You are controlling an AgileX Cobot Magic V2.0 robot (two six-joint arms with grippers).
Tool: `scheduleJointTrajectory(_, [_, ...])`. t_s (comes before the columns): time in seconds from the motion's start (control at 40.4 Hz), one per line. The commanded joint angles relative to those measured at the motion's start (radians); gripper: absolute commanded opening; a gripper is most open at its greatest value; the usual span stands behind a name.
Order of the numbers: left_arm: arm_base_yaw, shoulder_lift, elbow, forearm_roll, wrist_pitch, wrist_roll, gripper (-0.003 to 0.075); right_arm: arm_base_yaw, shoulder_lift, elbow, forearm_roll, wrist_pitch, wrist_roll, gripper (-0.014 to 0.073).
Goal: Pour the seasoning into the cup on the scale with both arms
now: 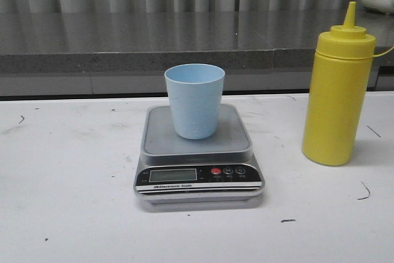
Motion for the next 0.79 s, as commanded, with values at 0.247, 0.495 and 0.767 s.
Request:
scheduleJointTrajectory(0.247, [0.004,-0.018,0.024,-0.006,-0.073,-0.005,-0.0020,-0.005,0.003,-0.035,-0.002,-0.064,-0.012,-0.0060])
scheduleJointTrajectory(0.495, [0.004,-0.018,0.024,-0.006,-0.073,-0.005,-0.0020,-0.005,0.003,-0.035,-0.004,-0.064,-0.012,-0.0060])
scheduleJointTrajectory(0.767, [0.004,-0.018,0.024,-0.006,-0.073,-0.005,-0.0020,-0.005,-0.020,-0.032,-0.149,-0.132,-0.001,-0.0060])
